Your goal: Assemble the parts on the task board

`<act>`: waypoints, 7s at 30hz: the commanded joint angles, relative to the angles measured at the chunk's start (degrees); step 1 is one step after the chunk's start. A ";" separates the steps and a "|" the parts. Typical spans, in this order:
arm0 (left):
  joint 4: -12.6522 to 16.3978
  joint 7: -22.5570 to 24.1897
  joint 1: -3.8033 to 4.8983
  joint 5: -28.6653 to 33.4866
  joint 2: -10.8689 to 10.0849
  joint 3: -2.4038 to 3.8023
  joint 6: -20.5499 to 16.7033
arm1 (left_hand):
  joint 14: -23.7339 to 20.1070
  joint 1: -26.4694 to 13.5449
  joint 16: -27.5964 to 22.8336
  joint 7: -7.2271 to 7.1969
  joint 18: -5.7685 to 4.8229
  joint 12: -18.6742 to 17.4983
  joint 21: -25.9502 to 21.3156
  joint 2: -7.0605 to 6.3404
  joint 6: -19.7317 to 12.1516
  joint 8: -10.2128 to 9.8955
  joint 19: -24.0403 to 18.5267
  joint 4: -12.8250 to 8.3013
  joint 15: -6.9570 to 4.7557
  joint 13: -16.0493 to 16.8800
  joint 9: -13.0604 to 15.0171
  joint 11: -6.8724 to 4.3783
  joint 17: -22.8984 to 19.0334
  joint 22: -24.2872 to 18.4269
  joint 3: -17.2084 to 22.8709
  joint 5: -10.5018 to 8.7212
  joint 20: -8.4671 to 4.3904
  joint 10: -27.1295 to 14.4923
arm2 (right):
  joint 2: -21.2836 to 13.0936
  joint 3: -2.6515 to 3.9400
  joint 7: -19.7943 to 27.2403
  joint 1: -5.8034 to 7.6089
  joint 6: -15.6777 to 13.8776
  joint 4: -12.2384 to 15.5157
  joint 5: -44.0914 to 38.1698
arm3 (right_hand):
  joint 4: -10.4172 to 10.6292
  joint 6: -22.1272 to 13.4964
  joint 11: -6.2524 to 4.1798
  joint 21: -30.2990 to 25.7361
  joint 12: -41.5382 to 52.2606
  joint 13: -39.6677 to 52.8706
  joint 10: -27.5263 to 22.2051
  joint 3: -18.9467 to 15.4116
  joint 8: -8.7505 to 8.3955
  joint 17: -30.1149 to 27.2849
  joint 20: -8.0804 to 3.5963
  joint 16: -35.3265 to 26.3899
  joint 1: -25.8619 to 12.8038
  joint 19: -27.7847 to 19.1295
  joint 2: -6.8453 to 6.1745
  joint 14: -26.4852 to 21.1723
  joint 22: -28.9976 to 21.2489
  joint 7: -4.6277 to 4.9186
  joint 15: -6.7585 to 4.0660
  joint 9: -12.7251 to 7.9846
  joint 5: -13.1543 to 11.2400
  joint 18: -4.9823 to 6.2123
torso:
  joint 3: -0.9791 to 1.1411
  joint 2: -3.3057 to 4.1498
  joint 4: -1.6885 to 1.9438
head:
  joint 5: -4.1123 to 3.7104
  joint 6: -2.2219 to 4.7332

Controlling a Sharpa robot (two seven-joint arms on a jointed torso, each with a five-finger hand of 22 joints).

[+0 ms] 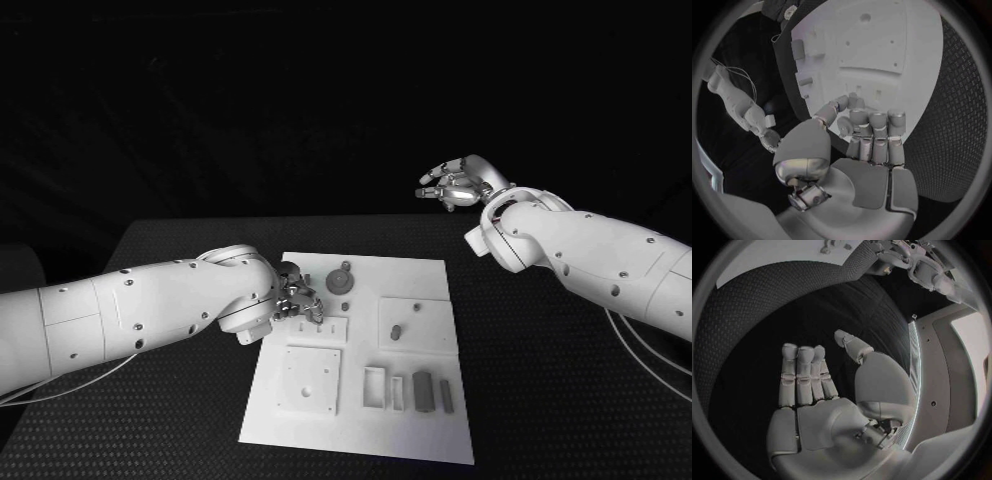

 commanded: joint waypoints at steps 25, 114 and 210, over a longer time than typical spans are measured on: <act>-0.03 0.25 -0.12 -5.19 0.87 0.02 2.76 | 4.91 -1.94 0.84 -4.71 1.20 -0.09 0.14 0.56 6.26 -0.48 0.65 1.95 -6.29 0.27 13.37 -4.45 -0.44 0.30 4.48 -0.55 -8.14 4.37 | 0.45 0.03 0.20 0.07 1.26 -0.20 -0.97 | -0.64 -0.02 -0.10 -0.30 0.57 -0.42 -0.54 0.35 0.01 -0.32 0.60 0.50 0.76 0.00 0.17 -0.53 0.19 0.24 0.04 0.02 0.69 1.80 | 0.04 0.02 -0.01 | -0.14 -0.42; -1.25 0.47 -1.69 -8.74 2.73 0.05 6.04 | 4.92 -6.62 2.04 -5.60 1.30 -0.14 0.51 3.09 9.35 -0.96 0.65 2.88 -6.22 0.76 16.31 -5.26 -1.59 0.53 4.94 -0.69 -8.11 4.57 | 0.81 0.02 0.07 0.06 2.14 -0.31 -1.49 | -1.18 -0.05 -0.04 -0.61 1.01 -1.18 -0.90 0.79 0.06 -0.84 0.77 0.80 0.75 -0.05 0.51 -0.85 0.47 0.29 0.10 -0.01 0.75 1.80 | 0.03 0.02 -0.04 | -0.20 -1.25; -30.39 6.04 -0.52 -8.10 13.46 5.07 8.47 | -4.71 -8.00 -7.57 1.22 -0.07 -16.75 -9.35 -7.92 -5.51 -14.26 -8.51 15.76 0.20 -4.63 14.03 1.39 -8.97 -2.99 -7.43 -23.94 -4.04 -5.04 | 0.91 0.01 0.58 -0.23 3.21 -1.50 -1.50 | -1.08 -0.57 0.93 -8.49 -5.87 -10.75 -3.16 2.21 0.57 -7.98 4.04 -6.42 -1.06 -6.66 0.26 -7.00 -1.26 1.05 2.25 0.24 0.68 1.30 | -0.04 0.07 -0.15 | 0.31 2.14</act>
